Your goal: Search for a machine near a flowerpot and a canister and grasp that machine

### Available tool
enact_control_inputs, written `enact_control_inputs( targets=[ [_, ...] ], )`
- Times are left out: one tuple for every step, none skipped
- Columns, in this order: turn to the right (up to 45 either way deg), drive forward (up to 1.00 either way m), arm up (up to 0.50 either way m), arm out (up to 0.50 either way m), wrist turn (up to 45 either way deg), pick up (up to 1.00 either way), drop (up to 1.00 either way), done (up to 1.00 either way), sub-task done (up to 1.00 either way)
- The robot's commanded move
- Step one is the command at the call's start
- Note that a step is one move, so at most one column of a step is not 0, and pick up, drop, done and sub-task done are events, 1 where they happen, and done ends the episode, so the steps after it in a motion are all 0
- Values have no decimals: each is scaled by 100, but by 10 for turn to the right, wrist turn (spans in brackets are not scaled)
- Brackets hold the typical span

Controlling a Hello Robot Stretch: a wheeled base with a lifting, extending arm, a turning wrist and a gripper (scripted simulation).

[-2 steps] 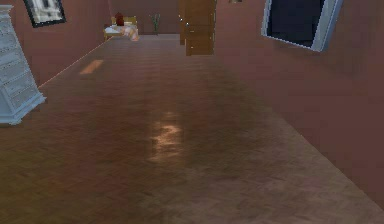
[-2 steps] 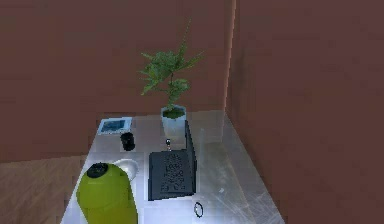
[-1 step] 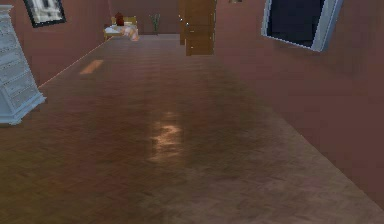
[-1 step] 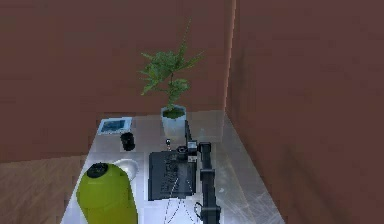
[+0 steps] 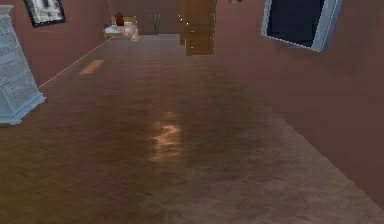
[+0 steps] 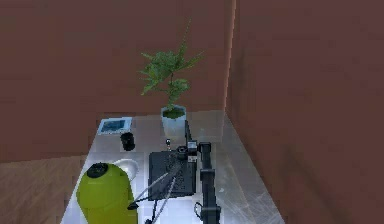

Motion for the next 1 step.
enact_control_inputs(
  targets=[
    [0, 0, 0, 0, 450, 0, 0, 0, 0]
  ],
)
